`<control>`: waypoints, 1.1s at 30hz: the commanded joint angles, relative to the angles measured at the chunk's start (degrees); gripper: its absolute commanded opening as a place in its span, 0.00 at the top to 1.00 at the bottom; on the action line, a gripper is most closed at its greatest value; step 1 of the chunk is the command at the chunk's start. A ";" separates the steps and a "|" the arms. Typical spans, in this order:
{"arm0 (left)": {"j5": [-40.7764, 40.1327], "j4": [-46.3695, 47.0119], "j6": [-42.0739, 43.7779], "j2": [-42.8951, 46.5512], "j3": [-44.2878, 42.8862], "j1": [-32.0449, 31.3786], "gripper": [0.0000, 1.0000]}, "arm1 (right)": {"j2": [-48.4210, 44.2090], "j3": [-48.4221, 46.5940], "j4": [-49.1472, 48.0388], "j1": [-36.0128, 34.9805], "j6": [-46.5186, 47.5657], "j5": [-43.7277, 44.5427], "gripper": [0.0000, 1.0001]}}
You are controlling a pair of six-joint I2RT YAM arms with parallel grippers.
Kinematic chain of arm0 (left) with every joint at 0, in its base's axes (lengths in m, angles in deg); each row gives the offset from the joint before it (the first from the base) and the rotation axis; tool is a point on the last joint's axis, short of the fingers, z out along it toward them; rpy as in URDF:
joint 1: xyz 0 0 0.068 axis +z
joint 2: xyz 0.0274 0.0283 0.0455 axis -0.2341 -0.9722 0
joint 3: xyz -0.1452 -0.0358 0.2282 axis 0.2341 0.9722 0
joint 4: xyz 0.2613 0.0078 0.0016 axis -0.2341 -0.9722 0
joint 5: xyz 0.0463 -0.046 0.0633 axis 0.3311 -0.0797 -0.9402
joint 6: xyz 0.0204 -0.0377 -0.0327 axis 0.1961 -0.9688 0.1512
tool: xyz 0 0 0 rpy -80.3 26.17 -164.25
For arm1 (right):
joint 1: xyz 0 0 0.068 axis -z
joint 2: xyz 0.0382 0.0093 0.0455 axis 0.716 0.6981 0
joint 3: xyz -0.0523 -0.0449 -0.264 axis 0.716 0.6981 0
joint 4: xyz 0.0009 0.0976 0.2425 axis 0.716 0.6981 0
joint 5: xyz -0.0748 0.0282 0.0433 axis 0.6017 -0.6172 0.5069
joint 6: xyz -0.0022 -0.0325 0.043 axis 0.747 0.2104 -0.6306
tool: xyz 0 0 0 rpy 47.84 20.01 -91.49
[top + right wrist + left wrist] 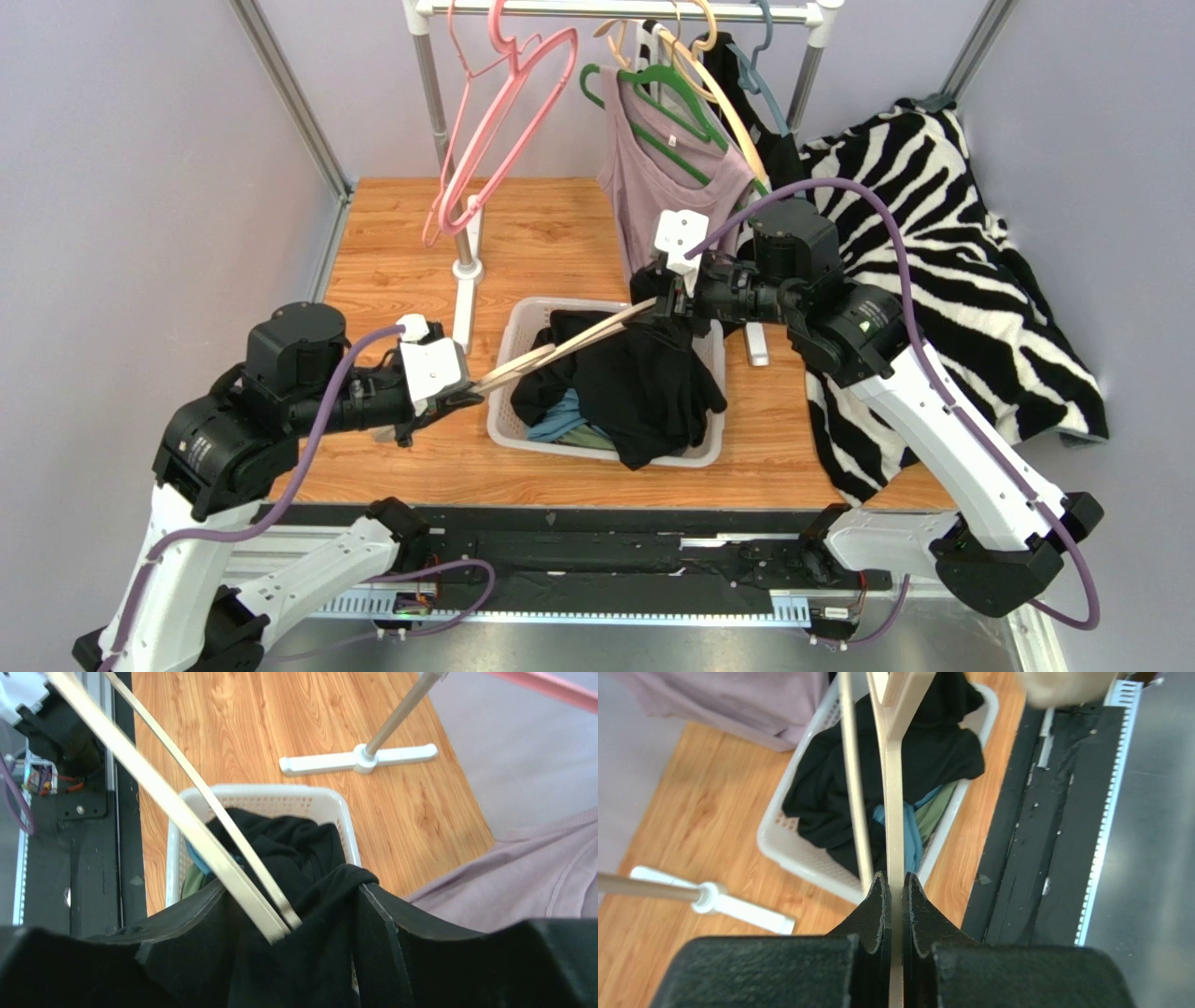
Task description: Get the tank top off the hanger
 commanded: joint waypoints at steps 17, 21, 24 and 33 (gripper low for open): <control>7.35 6.57 -5.39 0.36 3.59 -0.24 1.00 | -15.00 5.76 -27.02 -1.46 -9.12 20.02 0.10; 5.94 6.22 -4.78 0.36 4.29 -0.15 1.00 | -19.74 9.63 -28.26 -1.46 -10.44 23.47 0.09; 5.94 5.78 -4.60 0.54 4.64 -0.24 1.00 | -21.68 12.01 -27.39 -1.46 -10.70 25.75 0.09; 3.92 6.04 -4.60 1.50 4.03 -0.06 1.00 | -30.20 24.12 -23.35 -1.37 -16.50 30.06 0.10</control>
